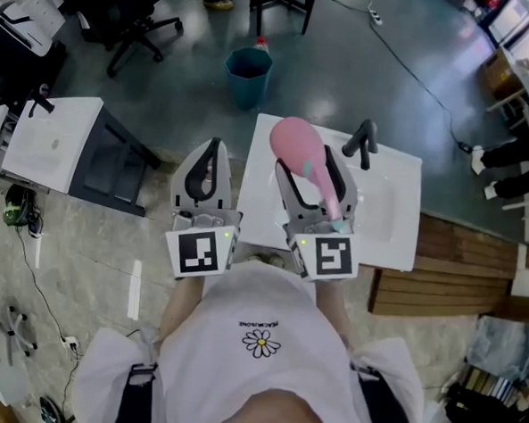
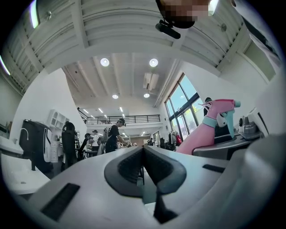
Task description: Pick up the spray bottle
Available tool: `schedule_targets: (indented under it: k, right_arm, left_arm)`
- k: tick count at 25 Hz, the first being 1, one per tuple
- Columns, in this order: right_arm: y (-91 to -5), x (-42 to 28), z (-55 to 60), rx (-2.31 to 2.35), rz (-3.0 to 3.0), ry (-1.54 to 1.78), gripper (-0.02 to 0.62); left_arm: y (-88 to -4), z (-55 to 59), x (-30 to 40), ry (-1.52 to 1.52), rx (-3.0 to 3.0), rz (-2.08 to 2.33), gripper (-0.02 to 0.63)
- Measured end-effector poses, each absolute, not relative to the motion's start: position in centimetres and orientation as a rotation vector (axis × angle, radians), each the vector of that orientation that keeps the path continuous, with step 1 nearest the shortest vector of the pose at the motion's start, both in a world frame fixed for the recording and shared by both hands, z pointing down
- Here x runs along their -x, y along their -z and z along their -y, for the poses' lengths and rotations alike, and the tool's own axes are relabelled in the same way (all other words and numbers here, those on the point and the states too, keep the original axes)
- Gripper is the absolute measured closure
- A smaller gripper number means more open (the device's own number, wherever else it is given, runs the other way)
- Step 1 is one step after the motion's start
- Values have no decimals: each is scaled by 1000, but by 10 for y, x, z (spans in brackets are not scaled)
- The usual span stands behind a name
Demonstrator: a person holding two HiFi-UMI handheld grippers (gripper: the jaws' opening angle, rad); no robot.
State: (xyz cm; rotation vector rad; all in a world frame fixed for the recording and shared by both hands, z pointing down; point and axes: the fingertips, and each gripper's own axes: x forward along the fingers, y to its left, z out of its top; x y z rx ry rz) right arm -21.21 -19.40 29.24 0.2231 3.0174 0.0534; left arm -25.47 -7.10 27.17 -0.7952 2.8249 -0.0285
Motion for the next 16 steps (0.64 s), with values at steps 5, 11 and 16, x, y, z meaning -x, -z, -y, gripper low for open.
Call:
schedule_targets:
  k: [5, 11, 16]
  right_arm:
    - [-293, 210, 192, -250, -3022, -35, 276]
    - [-297, 211, 194, -255, -3040, -33, 276]
    - [-301, 211, 196, -240, -3047, -19, 276]
  left_arm:
    - [-271, 70, 254, 22, 788, -2827, 586]
    - [-276, 70, 256, 5, 788, -2837, 586]
    - [-279, 68, 259, 16, 786, -2840, 586]
